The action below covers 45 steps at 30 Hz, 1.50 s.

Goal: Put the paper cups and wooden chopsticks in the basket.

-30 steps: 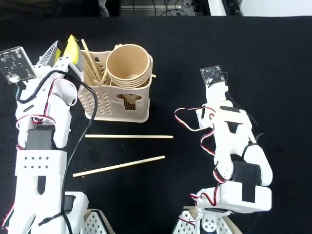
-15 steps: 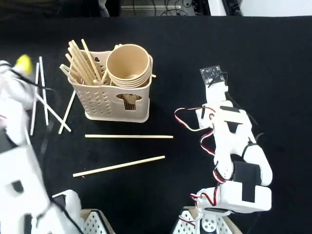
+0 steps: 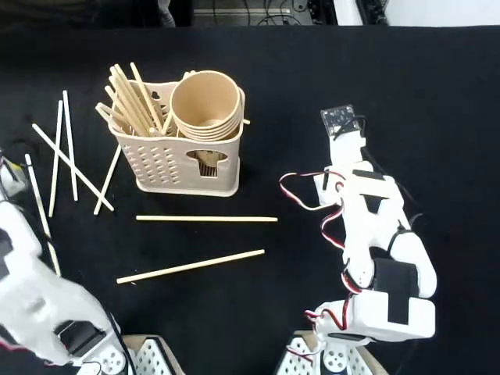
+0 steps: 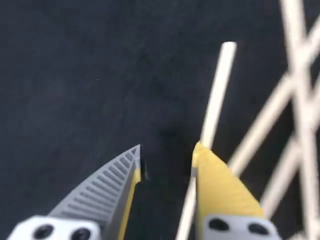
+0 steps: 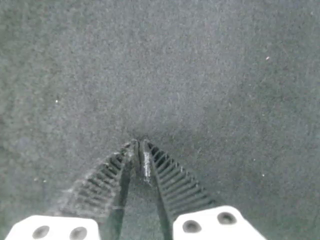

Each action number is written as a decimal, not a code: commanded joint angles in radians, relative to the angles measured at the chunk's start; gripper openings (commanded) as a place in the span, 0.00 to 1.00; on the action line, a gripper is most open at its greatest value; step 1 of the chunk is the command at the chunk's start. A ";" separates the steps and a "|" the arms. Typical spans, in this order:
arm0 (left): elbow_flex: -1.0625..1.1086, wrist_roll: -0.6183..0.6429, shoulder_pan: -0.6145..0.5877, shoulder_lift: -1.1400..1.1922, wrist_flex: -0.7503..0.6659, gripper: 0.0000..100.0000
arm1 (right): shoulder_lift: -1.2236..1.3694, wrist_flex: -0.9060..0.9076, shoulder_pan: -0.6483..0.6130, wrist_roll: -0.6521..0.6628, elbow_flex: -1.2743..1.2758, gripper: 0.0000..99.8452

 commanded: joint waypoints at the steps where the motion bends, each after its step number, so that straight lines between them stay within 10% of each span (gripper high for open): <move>1: -0.143 -0.014 0.015 0.272 -0.109 0.17 | -0.045 -0.006 -0.015 0.006 -0.002 0.01; 17: -0.384 -0.012 0.035 0.106 0.342 0.17 | -0.045 -0.006 -0.015 0.006 -0.002 0.01; 29: -0.090 -0.006 0.081 0.261 -0.097 0.16 | -0.045 0.009 -0.015 0.006 -0.004 0.01; 33: -0.088 -0.011 0.039 0.308 -0.160 0.02 | -0.045 0.009 -0.015 0.006 -0.004 0.01; 45: -0.186 -0.009 0.044 -0.068 0.183 0.03 | -0.045 0.009 -0.015 0.006 -0.005 0.01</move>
